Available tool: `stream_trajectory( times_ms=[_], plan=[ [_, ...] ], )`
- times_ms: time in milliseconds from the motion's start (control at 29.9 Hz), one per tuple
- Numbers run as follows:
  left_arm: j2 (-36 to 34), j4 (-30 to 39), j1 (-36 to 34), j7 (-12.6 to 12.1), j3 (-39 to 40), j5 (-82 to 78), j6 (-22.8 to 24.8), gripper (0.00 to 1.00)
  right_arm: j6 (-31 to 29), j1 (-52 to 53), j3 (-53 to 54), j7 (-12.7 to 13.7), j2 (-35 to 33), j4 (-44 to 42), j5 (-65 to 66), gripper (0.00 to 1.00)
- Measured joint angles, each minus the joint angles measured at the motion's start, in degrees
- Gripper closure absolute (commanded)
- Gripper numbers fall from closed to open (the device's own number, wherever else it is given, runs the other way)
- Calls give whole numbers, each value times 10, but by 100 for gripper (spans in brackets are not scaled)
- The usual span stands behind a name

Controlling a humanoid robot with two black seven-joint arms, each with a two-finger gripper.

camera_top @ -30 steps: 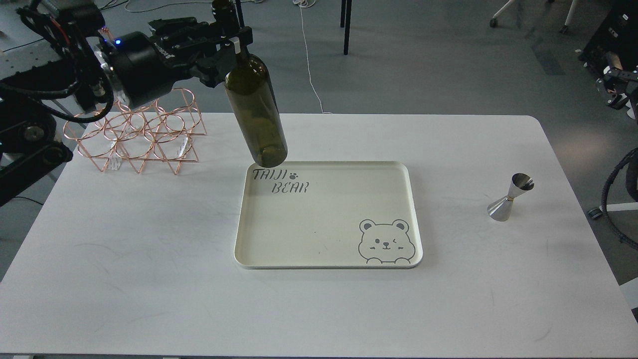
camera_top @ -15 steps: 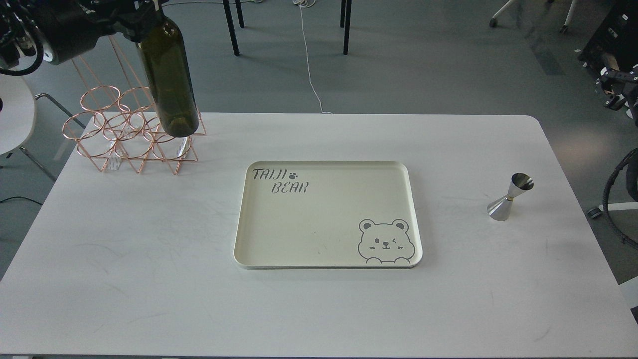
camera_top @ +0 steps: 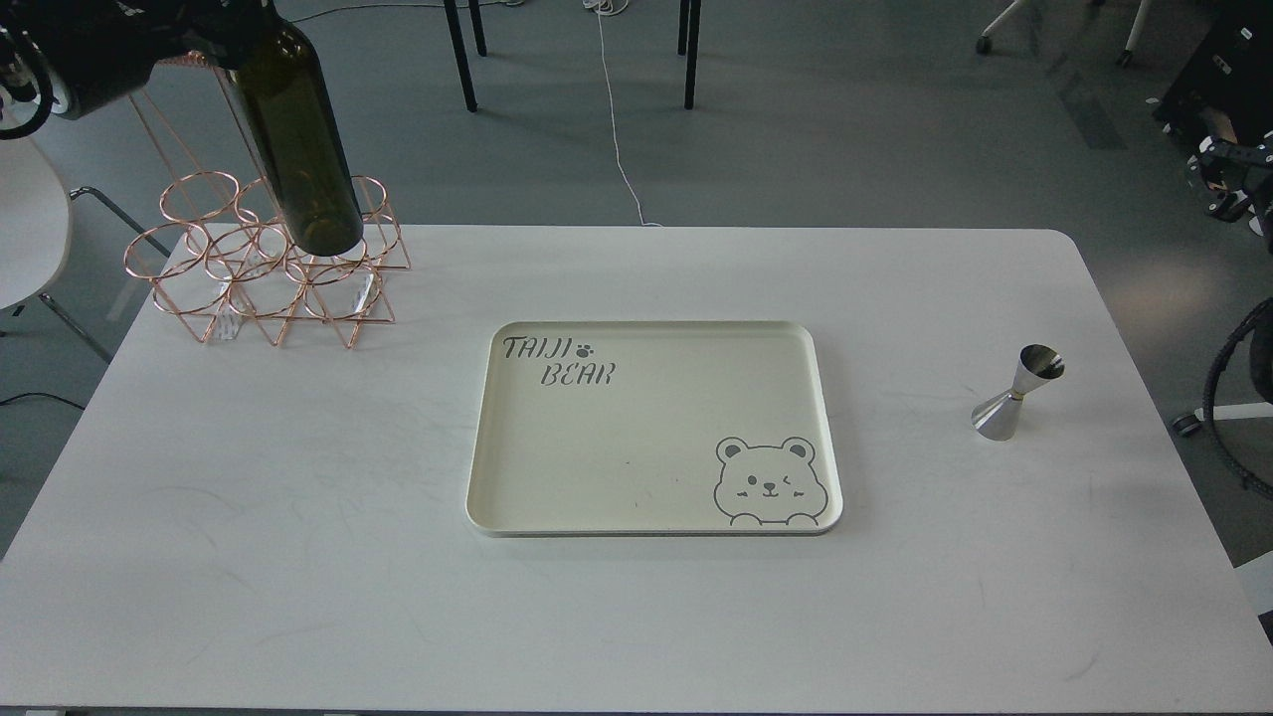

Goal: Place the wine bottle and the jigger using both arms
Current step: 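Lift the bottle off the tray and carry it over the copper rack, then lower the bottle into a slot of the copper rack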

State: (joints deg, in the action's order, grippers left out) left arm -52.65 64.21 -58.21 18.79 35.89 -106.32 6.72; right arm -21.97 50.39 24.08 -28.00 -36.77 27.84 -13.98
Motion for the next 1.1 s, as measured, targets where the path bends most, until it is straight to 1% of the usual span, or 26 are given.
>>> stream_trajectory(
  times_ms=[167, 367, 535, 735, 869, 1102],
  plan=[
    [4, -8, 1, 0, -15, 2, -2, 91, 0, 0, 0, 0, 0, 0, 0, 2],
    [14, -21, 3, 0, -22, 3, -19, 91, 0, 0, 0, 0, -2, 0, 0, 2],
    [20, -34, 4, 0, -24, 2, -20, 90, 0, -1, 0, 0, -4, 0, 0, 2],
    [20, -35, 1, 0, -55, 6, -21, 90, -1, -2, 0, 0, -5, 0, 0, 2],
    [22, -39, 1, -1, -59, 9, -22, 89, -1, -5, 0, 0, -5, 0, 0, 2],
    [49, -87, 7, 1, -60, 17, -23, 89, 0, -6, 0, 0, -2, 0, 0, 2]
  ],
)
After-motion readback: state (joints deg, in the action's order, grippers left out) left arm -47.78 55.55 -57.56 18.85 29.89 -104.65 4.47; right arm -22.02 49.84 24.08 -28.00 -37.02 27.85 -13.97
